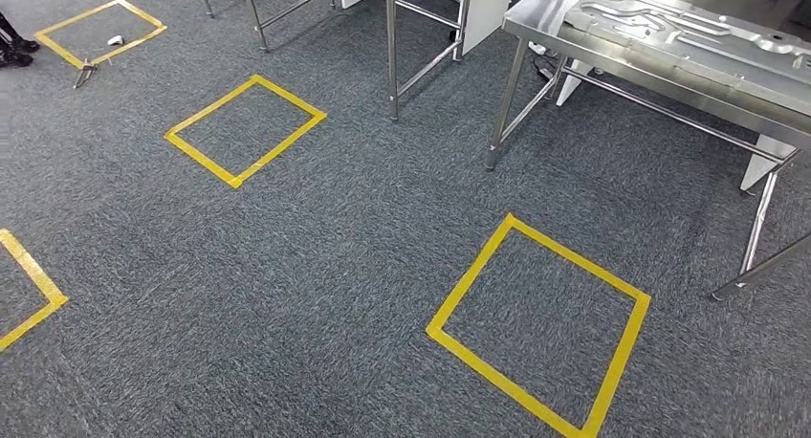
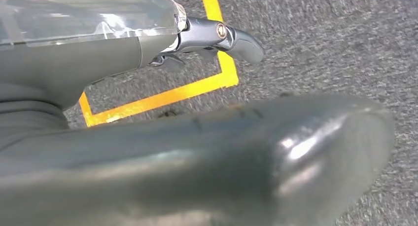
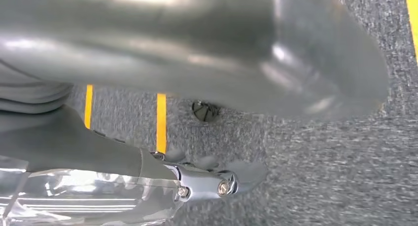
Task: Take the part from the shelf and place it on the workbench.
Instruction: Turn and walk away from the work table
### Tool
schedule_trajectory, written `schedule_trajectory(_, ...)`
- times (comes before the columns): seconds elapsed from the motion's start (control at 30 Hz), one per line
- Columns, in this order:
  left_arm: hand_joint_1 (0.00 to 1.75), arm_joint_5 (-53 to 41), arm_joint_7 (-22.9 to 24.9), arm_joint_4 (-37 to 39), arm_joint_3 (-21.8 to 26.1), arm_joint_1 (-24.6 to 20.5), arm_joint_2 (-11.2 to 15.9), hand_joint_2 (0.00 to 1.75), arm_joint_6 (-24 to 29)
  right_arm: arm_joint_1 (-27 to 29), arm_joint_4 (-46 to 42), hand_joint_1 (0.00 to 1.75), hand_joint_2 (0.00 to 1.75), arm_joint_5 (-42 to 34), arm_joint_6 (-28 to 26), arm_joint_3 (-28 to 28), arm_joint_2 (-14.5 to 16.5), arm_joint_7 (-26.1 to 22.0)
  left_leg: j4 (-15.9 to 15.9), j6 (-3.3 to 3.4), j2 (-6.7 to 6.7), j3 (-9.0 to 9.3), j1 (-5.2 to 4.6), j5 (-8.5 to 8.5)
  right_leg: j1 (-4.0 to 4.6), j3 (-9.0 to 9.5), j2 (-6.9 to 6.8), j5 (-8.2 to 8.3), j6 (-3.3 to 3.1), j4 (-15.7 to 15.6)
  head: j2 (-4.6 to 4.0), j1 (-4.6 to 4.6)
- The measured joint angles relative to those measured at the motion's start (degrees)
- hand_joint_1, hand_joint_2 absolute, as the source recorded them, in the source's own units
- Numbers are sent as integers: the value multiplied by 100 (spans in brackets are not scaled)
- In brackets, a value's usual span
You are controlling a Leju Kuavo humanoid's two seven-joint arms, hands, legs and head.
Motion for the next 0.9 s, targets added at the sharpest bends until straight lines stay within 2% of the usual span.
schedule_trajectory(0.03, 0, -15, -1, -9, 0, 14, 24, 0, 12, -11, 0, 0, 0, 15, 12, 0, 2, 9, -9, -43, -60, -18, 7, 11, -8, 6, -78, 14, -25, -20, 0, 0)
schedule_trajectory(0.07, 0, -26, 1, -16, 0, 31, 39, 0, 22, -21, 0, 0, 0, 34, 22, 0, 7, 24, 13, -77, -26, -38, 8, -6, -15, 20, -151, 30, -61, -54, 0, 0)
schedule_trajectory(0.1, 0, -36, 2, -26, 0, 41, 66, 0, 33, -26, 0, 0, 0, 54, 29, 0, 11, 38, 109, -103, 92, -88, 3, -80, -27, 36, -232, 48, -102, -92, 0, -1)
schedule_trajectory(0.13, 0, -36, 5, -36, 0, 40, 94, 0, 43, -23, 1, 0, 0, 71, 31, 1, 16, 61, 321, -124, 267, -182, -3, -219, -38, 48, -318, 62, -137, -126, 0, -1)
schedule_trajectory(0.17, 0, -33, 19, -45, 0, 31, 120, 0, 63, -15, 1, 0, 0, 87, 21, 2, 21, 92, 661, -143, 468, -340, 1, -417, -26, 55, -408, 64, -160, -137, 0, -1)
schedule_trajectory(0.2, 0, -20, 39, -54, 0, 18, 150, 0, 90, -4, 1, 0, 0, 105, 5, 3, 24, 122, 1066, -167, 595, -530, 7, -623, -17, 52, -500, 60, -174, -136, 0, -1)
schedule_trajectory(0.23, 0, -2, 67, -60, 0, 9, 170, 0, 121, 3, 1, 0, 0, 124, -14, 5, 27, 158, 1424, -192, 659, -695, 15, -767, -8, 49, -596, 55, -178, -133, 0, -1)
schedule_trajectory(0.27, 0, 26, 102, -65, 1, 11, 187, 0, 153, 5, 1, 0, 0, 142, -31, 7, 29, 190, 1626, -211, 688, -780, 23, -812, -2, 49, -687, 49, -177, -129, 0, -1)
schedule_trajectory(0.3, 0, 62, 138, -65, 2, 18, 197, 0, 182, 1, 1, 0, 0, 159, -40, 11, 30, 214, 1582, -222, 709, -740, 30, -737, 0, 51, -770, 41, -173, -124, 0, -2)
schedule_trajectory(0.33, 0, 102, 180, -65, 7, 25, 206, 0, 210, -5, 1, 0, 0, 177, -44, 17, 31, 235, 1292, -224, 750, -575, 34, -568, 0, 58, -849, 29, -162, -116, 0, -2)
schedule_trajectory(0.4, 0, 176, 305, -65, 32, 15, 220, 0, 274, -18, 1, 0, 0, 238, -40, 43, 34, 289, 443, -189, 1001, -97, 23, -225, 20, 84, -991, -8, -121, -86, 0, -2)
schedule_trajectory(0.43, 0, 166, 386, -65, 46, 3, 223, 0, 310, -22, 1, 0, 0, 291, -29, 65, 34, 323, 147, -158, 1111, 61, 10, -133, 32, 98, -1048, -26, -92, -72, 0, -2)
schedule_trajectory(0.47, 0, 95, 482, -65, 50, -4, 223, 0, 344, -27, 1, 0, 0, 369, -5, 102, 34, 374, 5, -124, 1180, 133, -4, -104, 45, 113, -1099, -41, -62, -62, 0, -1)
schedule_trajectory(0.5, 0, -22, 573, -65, 36, -2, 223, 0, 372, -33, 1, 0, 0, 458, 26, 148, 34, 428, -8, -90, 1164, 125, -18, -112, 51, 128, -1146, -50, -32, -62, 0, -1)
schedule_trajectory(0.57, 0, -374, 752, -65, -53, 26, 219, 0, 435, -49, 1, 0, 0, 675, 81, 264, 34, 555, -33, -24, 1031, 114, -13, -85, 43, 164, -1213, -64, 33, -70, 0, -1)
schedule_trajectory(0.6, 0, -588, 841, -65, -130, 39, 215, 0, 479, -50, 1, 0, 0, 801, 93, 332, 34, 628, -59, 14, 969, 121, -1, -60, 33, 153, -1129, -123, 64, -19, 0, -1)
schedule_trajectory(0.63, 0, -815, 937, -65, -233, 45, 210, 0, 538, -40, 1, 0, 0, 946, 99, 413, 34, 707, -86, 54, 905, 125, 14, -28, 22, 90, -978, -249, 89, 138, 0, -1)
schedule_trajectory(0.7, 0, -1217, 1099, -65, -484, 43, 196, 0, 671, 5, 2, 0, 0, 1218, 102, 606, 36, 844, -107, 108, 775, 108, 19, 16, 4, -225, -606, -654, 113, 818, 0, 1)
schedule_trajectory(0.73, 0, -1371, 1164, -65, -614, 41, 189, 0, 757, 33, 3, 0, 0, 1325, 88, 704, 36, 884, -103, 122, 697, 91, 11, 26, 2, -427, -512, -830, 116, 1232, 0, 1)
schedule_trajectory(0.77, 0, -1514, 1215, -65, -741, 44, 180, 0, 862, 58, 3, 0, 0, 1411, 60, 797, 36, 909, -98, 128, 614, 81, 5, 31, 3, -581, -472, -908, 116, 1533, 0, 2)
schedule_trajectory(0.8, 0, -1657, 1265, -65, -871, 55, 173, 0, 987, 77, 3, 0, 0, 1484, 24, 886, 36, 923, -90, 129, 526, 77, 0, 32, 4, -646, -456, -863, 110, 1633, 0, 1)
schedule_trajectory(0.83, 0, -1790, 1310, -65, -992, 68, 168, 0, 1108, 88, 3, 0, 0, 1547, -9, 971, 36, 933, -80, 126, 440, 80, -2, 32, 3, -600, -439, -700, 97, 1491, 0, 2)
schedule_trajectory(0.87, 0, -1905, 1345, -65, -1114, 79, 164, 0, 1216, 95, 3, 0, 0, 1583, -33, 1048, 36, 934, -69, 120, 356, 84, -2, 29, 3, -452, -381, -458, 74, 1131, 0, 2)
schedule_trajectory(0.9, 0, -1982, 1369, -65, -1222, 86, 157, 0, 1300, 99, 2, 0, 0, 1581, -45, 1105, 32, 921, -55, 109, 278, 78, 0, 26, 1, -276, -225, -233, 42, 698, 0, 2)
